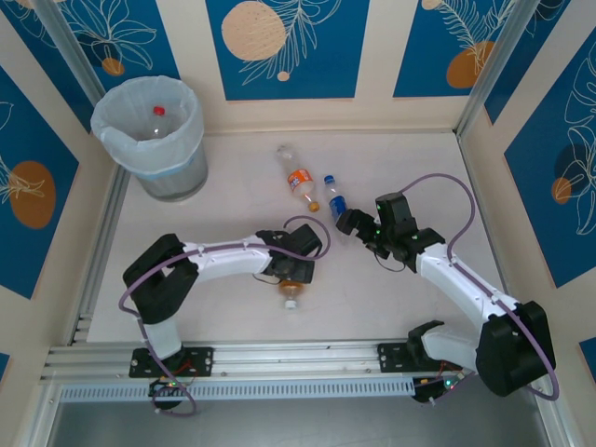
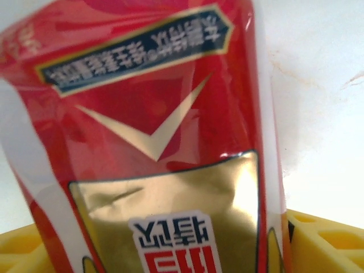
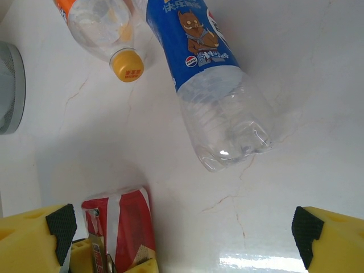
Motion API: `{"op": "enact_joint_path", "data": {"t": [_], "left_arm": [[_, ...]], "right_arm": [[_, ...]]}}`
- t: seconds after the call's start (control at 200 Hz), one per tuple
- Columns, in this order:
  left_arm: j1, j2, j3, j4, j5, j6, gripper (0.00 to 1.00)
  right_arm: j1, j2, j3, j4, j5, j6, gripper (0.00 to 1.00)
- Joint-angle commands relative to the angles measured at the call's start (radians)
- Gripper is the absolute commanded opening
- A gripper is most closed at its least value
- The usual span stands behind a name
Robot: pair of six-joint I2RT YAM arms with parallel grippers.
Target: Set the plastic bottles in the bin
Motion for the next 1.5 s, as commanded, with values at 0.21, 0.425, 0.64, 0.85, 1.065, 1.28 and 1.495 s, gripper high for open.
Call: {"op": "enact_joint_path", "data": {"t": [0.21,0.425,0.64,0.85,1.065,1.28,1.495], "left_arm": [[0.006,-0.061,-0.045,0.067,0.004,0.054,0.66],[0.02,-0.111,-0.055,0.109,-0.014,0.095,0.64],[0.088,-0.156,-0.047,0.111,0.009,0.158,0.62],[0.176,-0.209,-0.055,0.118,0.041,0.205,0.59],[0.251,-0.281,-0.034,0.111,0.061,0.275,0.59],[0.317,-0.335,0.011,0.113,0.102,0.33,0.58],[0.392,-0.307,0.132,0.15,0.145,0.389,0.57]], "right_arm": [[0.011,-0.003,0.016,0.071,-0.08,-0.028,0.99],[0.029,-0.015,0.044,0.097,-0.069,-0.059,1.0],[0.054,-0.021,0.048,0.201,-0.128,-0.113,1.0],[0.097,0.004,0.079,0.263,-0.143,-0.169,1.0],[0.123,0.049,0.123,0.274,-0.149,-0.194,1.0],[0.144,0.079,0.135,0.332,-0.149,-0.183,1.0],[0.161,0.102,0.152,0.4,-0.15,-0.186,1.0]]}}
